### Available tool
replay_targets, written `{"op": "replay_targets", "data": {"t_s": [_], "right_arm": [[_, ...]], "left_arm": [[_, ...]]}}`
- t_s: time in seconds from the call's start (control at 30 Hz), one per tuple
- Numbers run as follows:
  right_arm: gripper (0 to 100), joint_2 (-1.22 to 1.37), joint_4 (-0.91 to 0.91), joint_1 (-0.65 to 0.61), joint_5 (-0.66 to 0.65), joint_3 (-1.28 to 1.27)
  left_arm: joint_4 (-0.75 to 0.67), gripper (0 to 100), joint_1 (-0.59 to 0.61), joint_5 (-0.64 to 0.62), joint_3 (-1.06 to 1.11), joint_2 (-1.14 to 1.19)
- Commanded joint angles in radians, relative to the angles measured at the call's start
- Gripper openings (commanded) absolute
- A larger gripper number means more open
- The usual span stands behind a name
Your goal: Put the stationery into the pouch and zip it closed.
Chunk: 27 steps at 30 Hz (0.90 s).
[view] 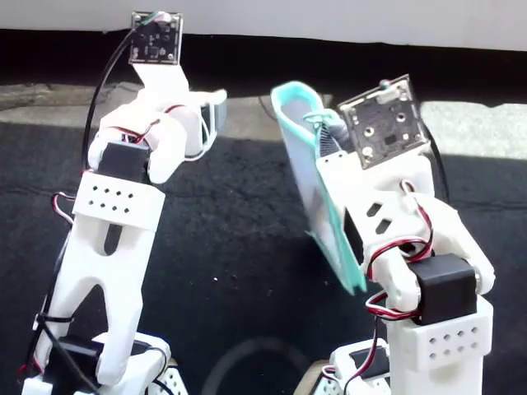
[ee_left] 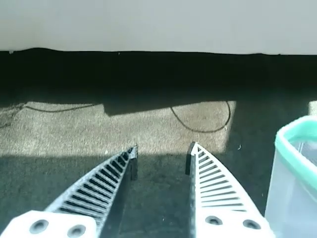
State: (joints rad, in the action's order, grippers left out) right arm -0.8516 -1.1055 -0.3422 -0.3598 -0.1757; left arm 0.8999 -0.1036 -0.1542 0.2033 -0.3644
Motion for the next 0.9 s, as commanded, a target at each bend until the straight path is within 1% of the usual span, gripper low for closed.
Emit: {"op": "replay_targets", "data": {"t_s": [0.0,0.07,0.13,0.2,0.27,0.3,0.47,0.6,0.77,0.87], "right_arm": [[0.7,0.01,0.005,0.005,-0.043,0.058],[0.7,0.044,0.005,0.005,-0.055,0.068],[0.7,0.09,0.021,0.005,-0.055,0.11],[0.7,0.15,0.021,0.005,-0.052,0.173],[0.7,0.216,0.018,-0.005,-0.051,0.248],[0.7,0.248,0.012,-0.021,-0.051,0.285],[0.7,0.383,-0.105,-0.087,-0.055,0.509],[0.7,0.498,-0.153,-0.088,-0.055,0.662],[0.7,0.664,-0.228,-0.088,-0.054,0.691],[0.7,0.719,-0.248,-0.094,-0.051,0.702]], "left_arm": [[0.095,18,-0.018,-0.014,-0.035,-0.042],[0.207,18,-0.019,-0.014,-0.07,-0.056],[0.282,18,-0.036,-0.015,-0.104,-0.074],[0.325,18,-0.045,-0.015,-0.124,-0.094],[0.333,18,-0.047,-0.015,-0.134,-0.107],[0.327,18,-0.047,-0.015,-0.134,-0.11],[0.192,18,-0.042,-0.015,-0.125,-0.105],[0.169,18,-0.053,-0.017,-0.128,-0.105],[0.16,18,-0.051,-0.015,-0.11,-0.104],[0.071,18,-0.048,-0.012,-0.047,-0.104]]}}
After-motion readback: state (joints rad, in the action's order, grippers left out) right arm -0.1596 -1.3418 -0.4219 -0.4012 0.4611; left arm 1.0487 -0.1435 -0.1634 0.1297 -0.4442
